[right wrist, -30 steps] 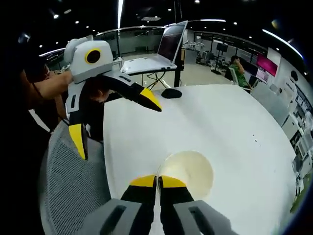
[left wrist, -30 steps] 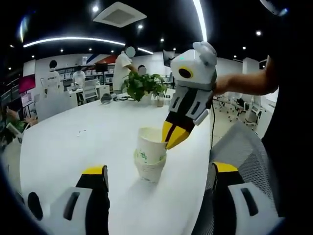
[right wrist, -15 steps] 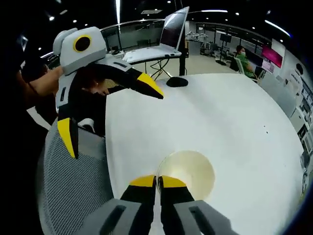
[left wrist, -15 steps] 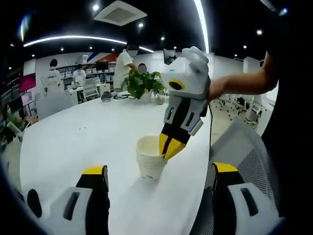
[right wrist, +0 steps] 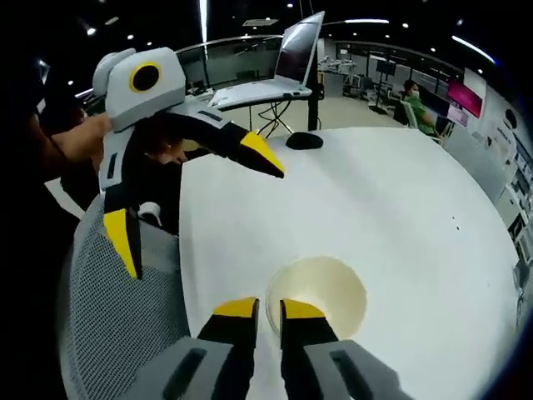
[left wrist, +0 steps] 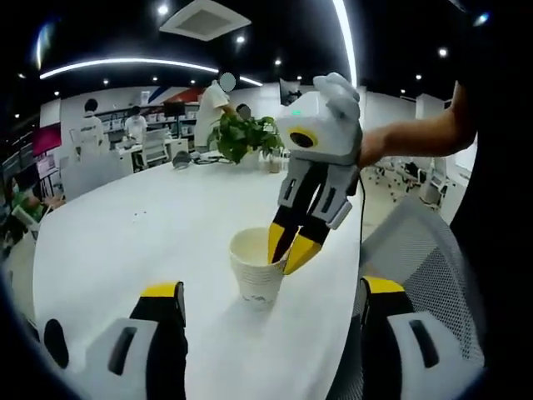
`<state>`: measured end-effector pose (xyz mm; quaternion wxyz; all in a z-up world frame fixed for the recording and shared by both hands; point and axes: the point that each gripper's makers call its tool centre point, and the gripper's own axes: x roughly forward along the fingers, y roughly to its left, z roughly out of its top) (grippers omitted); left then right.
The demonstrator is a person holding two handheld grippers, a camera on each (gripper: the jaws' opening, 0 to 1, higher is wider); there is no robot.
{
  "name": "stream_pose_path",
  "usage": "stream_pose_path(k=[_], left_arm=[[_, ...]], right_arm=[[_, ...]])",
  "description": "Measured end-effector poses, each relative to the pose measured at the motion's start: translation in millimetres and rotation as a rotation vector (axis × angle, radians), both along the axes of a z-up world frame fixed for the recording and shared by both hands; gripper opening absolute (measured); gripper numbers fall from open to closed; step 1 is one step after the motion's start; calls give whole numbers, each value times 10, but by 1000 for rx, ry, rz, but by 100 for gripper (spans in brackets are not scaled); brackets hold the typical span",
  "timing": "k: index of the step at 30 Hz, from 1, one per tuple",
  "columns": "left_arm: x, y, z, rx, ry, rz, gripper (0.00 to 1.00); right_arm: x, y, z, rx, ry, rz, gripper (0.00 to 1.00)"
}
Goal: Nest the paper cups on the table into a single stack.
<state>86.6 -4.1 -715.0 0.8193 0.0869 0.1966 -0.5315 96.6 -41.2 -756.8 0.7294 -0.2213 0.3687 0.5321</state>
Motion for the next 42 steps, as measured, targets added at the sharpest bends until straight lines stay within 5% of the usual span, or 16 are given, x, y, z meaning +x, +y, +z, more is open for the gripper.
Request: stream_pose_path(k=[7, 15, 26, 42], left_arm=[[28, -59, -156, 46, -8, -13, 85], [58, -203, -323, 76, -25, -47, 84], [194, -380, -468, 79, -55, -57, 79], [393, -570, -698, 67, -89, -33, 62]], right_arm=[[3, -10, 173, 83, -117, -6, 24], [161, -180, 395, 186, -304, -122, 42], [276, -413, 307, 229, -350, -266, 60], [313, -235, 93, 272, -327, -316, 59]])
